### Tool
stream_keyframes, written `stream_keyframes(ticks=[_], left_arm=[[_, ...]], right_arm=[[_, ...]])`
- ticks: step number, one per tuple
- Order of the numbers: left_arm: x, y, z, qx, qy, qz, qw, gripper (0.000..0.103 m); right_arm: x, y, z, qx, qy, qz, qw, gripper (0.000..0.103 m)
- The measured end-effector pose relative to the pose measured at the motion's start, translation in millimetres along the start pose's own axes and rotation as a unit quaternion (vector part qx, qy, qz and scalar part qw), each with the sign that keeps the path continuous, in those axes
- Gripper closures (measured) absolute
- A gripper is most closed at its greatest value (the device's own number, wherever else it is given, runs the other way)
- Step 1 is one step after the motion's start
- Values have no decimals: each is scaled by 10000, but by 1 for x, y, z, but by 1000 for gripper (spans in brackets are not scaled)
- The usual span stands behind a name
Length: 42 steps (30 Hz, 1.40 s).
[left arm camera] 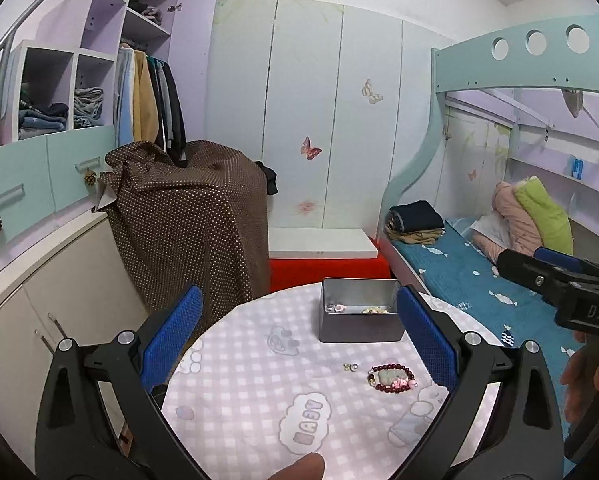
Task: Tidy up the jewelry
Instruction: 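Pull both tools back from the box toward the remaining jewelry, then grasp the gold-bow pearl earring with the left tool while the right tool grasps the small pink charm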
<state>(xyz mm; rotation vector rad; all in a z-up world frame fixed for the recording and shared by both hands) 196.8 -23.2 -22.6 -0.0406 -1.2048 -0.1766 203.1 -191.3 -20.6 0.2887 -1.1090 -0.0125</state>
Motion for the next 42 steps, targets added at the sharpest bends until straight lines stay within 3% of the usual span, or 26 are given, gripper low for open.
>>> stream_keyframes(ticks=[9, 20, 32, 41, 42], left_arm=[[-21, 7, 3, 48, 74, 71, 9999, 6], [-80, -16, -66, -81, 761, -253, 9967, 6], [-141, -53, -186, -295, 1764, -752, 9810, 6], [-155, -60, -232, -388, 2313, -891, 9680, 7], [-159, -61, -236, -434, 2435, -895, 9648, 11]], right_arm=[[-16, -10, 20, -127, -182, -139, 9997, 8], [-63, -44, -13, -373, 389, -293, 9981, 8], [-113, -71, -66, -529, 1187, -329, 9910, 8], [-129, -82, -87, -499, 1546, -378, 9860, 8], [-130, -82, -89, -494, 1570, -377, 9856, 8]])
Point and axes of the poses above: each gripper's, at about its wrist camera, not at the fingertips, and z roughly against the way its jaws point, y to its left, x to its top, the point moved 8 cm from there along -z, roughly the way its jaws point, and after that the axes turned 6 degrees about -z, right-handed, at the moved point
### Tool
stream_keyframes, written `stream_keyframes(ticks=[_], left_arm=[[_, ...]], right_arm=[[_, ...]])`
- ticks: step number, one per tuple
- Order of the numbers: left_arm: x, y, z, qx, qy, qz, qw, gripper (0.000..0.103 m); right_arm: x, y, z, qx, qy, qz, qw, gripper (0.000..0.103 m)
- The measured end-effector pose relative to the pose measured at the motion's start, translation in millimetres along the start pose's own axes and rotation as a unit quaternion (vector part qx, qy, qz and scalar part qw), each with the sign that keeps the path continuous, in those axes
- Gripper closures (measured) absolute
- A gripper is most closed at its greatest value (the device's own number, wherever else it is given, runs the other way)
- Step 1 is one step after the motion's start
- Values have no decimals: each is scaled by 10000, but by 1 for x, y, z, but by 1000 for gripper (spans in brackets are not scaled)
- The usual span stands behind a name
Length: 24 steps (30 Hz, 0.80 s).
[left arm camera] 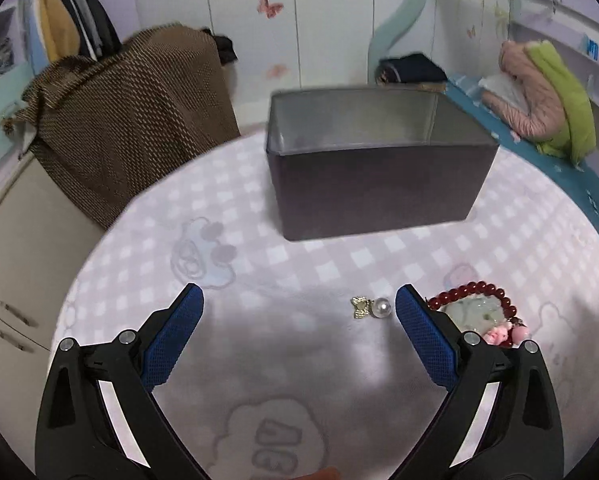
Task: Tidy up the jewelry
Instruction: 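Grasp the gold-bow pearl earring with the left tool while the right tool grasps the small pink charm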
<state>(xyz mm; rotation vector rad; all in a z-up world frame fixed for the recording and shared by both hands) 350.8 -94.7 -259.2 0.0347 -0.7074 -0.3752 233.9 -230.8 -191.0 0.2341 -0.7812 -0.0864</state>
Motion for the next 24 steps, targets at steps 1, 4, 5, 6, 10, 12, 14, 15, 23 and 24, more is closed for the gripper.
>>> stream_keyframes(ticks=[1, 4, 5, 6, 10, 12, 14, 15, 23, 24], left_arm=[[-1, -1, -5, -51, 105, -18, 9999, 23], [-2, 0, -8, -166, 164, 32, 9997, 28], [-2, 1, -9, -228, 164, 48, 9996, 30], [-2, -1, -8, -302, 152, 45, 9994, 36], [-4, -10, -1, -554, 50, -95, 9984, 79], [-7, -10, 3, -692, 10, -9, 9976, 88], [-11, -7, 7, -805, -25, 97, 9967, 89], [-13, -3, 10, -827, -59, 140, 9965, 89], [-37, 12, 37, -833, -170, 359, 9957, 89], [-42, 14, 41, -844, -180, 385, 9955, 89]], right_arm=[[-1, 0, -1, -7, 22, 12, 10000, 8], [-2, -1, -5, -1, 71, 9, 10000, 8], [-2, -1, -6, 2, 92, 0, 10000, 8], [-3, -2, -6, 1, 112, 2, 9999, 8], [-5, -1, -10, -24, 214, 94, 9997, 8], [-7, 0, -14, -35, 295, 169, 9994, 8], [-11, 2, -19, -33, 400, 247, 9989, 8], [-13, 4, -22, -9, 445, 284, 9986, 8], [-20, 30, -50, 250, 796, 719, 9939, 48], [-21, 33, -53, 238, 814, 765, 9935, 54]])
Point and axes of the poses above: each gripper's, at about its wrist camera, not at the fingertips, and z roughly against the way its jaws point, y to its left, x to its top, the point moved 8 cm from there along -z, roughly the way its jaws point, and after that the axes turned 6 degrees about -z, right-handed, at the moved point
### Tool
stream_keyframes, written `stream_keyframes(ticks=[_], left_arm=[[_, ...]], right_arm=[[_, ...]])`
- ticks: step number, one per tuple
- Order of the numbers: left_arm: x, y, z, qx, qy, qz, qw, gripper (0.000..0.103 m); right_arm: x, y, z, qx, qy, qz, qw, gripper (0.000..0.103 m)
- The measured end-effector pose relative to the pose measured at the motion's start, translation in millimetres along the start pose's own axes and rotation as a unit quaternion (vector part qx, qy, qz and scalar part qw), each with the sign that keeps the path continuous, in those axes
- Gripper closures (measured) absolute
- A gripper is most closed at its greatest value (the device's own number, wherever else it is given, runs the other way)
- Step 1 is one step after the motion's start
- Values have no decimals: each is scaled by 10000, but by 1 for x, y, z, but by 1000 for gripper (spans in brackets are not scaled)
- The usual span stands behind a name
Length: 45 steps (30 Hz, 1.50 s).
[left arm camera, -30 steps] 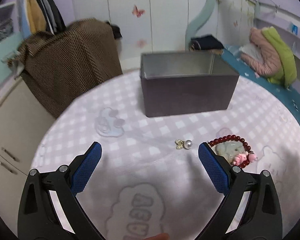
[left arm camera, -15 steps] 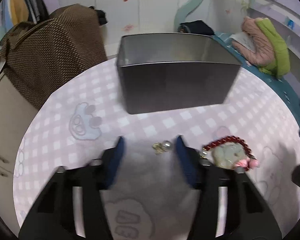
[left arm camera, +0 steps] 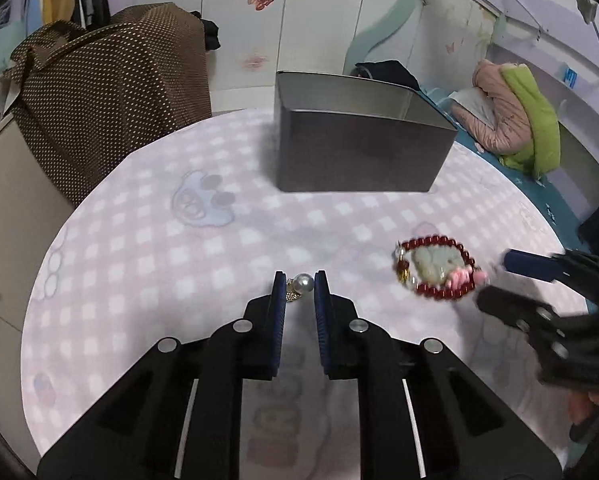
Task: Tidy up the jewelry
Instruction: 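Grasp the gold-bow pearl earring with the left tool while the right tool grasps the small pink charm, then carry both items over the grey box and open both tools to release them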
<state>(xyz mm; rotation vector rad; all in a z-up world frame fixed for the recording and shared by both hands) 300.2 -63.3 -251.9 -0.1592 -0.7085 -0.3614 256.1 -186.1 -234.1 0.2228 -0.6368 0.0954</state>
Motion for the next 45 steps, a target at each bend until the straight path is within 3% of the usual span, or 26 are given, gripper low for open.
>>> stream_keyframes(ticks=[6, 13, 24, 33, 45], left_arm=[[-12, 1, 17, -38, -68, 31, 10000, 89], [-19, 7, 22, -102, -87, 138, 9998, 89], [-22, 8, 27, -114, -96, 129, 9998, 89], [-11, 12, 48, -90, -327, 151, 9993, 89], [30, 11, 92, -157, -788, 29, 9968, 89]], right_arm=[[-2, 6, -6, 56, 3, 53, 10000, 75], [-2, 7, 1, 75, -95, 27, 9999, 92], [-14, 11, 2, -21, -64, 185, 9998, 92], [-3, 16, 32, 58, -317, 290, 9991, 92], [50, 32, 82, 209, -855, 556, 9946, 92]])
Point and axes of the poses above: each gripper's, at about its wrist camera, not at the fingertips, and z roughly against the way its jaws point, y to its left, x to its top, the point moved 8 cm from there along -z, roughly the way its jaws point, and after that the axes turned 6 degrees about -z, right-handed, at the moved point
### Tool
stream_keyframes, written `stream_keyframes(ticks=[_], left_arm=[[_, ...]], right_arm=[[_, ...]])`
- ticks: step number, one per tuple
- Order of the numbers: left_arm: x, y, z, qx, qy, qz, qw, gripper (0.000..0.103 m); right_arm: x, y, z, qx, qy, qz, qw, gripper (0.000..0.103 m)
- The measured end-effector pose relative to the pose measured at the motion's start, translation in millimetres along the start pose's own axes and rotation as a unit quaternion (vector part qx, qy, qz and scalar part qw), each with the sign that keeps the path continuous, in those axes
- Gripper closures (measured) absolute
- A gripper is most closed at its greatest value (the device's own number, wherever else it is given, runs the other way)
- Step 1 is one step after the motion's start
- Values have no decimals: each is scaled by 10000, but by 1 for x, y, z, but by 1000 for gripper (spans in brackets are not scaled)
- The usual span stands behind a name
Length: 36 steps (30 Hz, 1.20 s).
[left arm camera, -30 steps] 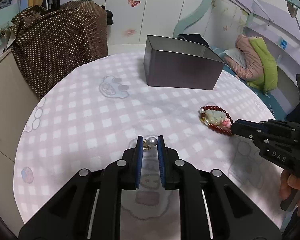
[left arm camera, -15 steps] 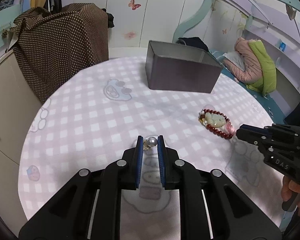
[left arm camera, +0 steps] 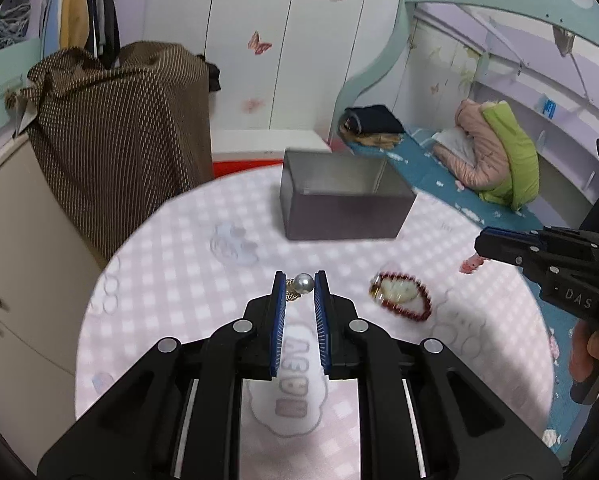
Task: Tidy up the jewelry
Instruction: 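Carry both items over the grey box and open both tools to release them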
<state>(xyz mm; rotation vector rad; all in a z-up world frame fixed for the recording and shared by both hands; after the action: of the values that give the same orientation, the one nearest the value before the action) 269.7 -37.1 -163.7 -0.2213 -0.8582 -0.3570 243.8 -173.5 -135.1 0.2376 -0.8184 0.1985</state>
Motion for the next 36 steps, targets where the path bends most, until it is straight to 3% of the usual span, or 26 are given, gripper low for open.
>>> stream_keyframes(ticks=[10, 15, 20, 29, 36], left_arm=[[83, -10, 30, 8, -535, -320, 9981, 89], [126, -15, 19, -52, -587, -335, 9977, 89], [160, -18, -13, -280, -393, -213, 9986, 89], [178, -16, -82, -437, 167, -1, 9989, 89], [170, -19, -103, -492, 357, 16, 9981, 88]], right_arm=[[80, 7, 14, 161, -385, 122, 9991, 92], [110, 0, 2, 154, -326, 89, 9993, 92], [129, -14, -21, 132, -124, -57, 9998, 92], [139, -30, -59, 136, 256, -333, 9990, 92], [134, -44, -77, 137, 462, -657, 9967, 89]])
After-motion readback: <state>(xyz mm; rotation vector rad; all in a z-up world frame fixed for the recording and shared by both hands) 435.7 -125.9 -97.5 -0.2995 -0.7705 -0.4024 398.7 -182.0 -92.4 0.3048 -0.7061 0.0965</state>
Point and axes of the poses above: each gripper's, at about its wrist camera, not at the fingertips, and z roughly against the way its jaws point, y to its left, x to its top, the point moved 8 cm from there along -z, roughly the way its jaws point, and after that the axes turned 6 degrees about -z, right-handed, at the moved point
